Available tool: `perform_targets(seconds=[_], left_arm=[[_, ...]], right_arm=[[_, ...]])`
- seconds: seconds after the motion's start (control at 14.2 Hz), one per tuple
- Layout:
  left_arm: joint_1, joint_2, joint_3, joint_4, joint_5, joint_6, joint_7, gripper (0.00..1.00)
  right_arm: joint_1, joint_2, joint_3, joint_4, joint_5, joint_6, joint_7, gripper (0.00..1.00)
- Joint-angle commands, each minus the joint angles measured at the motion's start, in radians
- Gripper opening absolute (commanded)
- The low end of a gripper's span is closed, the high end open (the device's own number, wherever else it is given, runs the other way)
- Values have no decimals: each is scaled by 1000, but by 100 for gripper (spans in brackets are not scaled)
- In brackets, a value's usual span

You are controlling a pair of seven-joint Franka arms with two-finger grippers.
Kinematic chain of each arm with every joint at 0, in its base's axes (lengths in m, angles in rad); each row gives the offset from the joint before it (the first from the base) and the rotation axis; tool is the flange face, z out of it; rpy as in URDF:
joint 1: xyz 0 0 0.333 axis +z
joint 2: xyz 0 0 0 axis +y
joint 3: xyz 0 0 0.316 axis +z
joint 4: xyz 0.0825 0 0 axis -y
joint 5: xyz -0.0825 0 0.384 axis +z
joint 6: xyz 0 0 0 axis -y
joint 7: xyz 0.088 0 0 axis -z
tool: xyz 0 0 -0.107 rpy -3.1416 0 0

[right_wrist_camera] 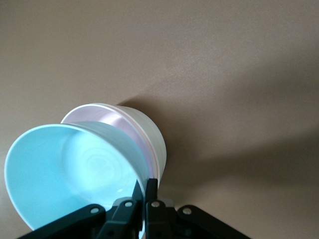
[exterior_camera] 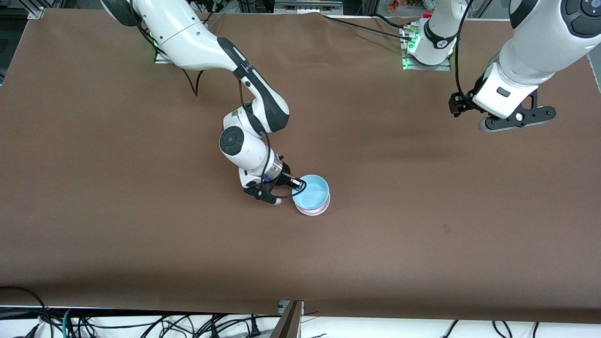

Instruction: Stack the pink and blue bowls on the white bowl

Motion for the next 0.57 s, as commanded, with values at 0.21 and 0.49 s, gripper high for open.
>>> perform_targets(seconds=[0.21,0.49], left_arm=[[9,-20,-3,-20,-15,15,28,82],[9,-18,-3,-18,-18,15,28,93]], right_arm=[[11,14,-11,24,-20,-11,17,30],[2,-4,-15,36,-18,-90,24,100]])
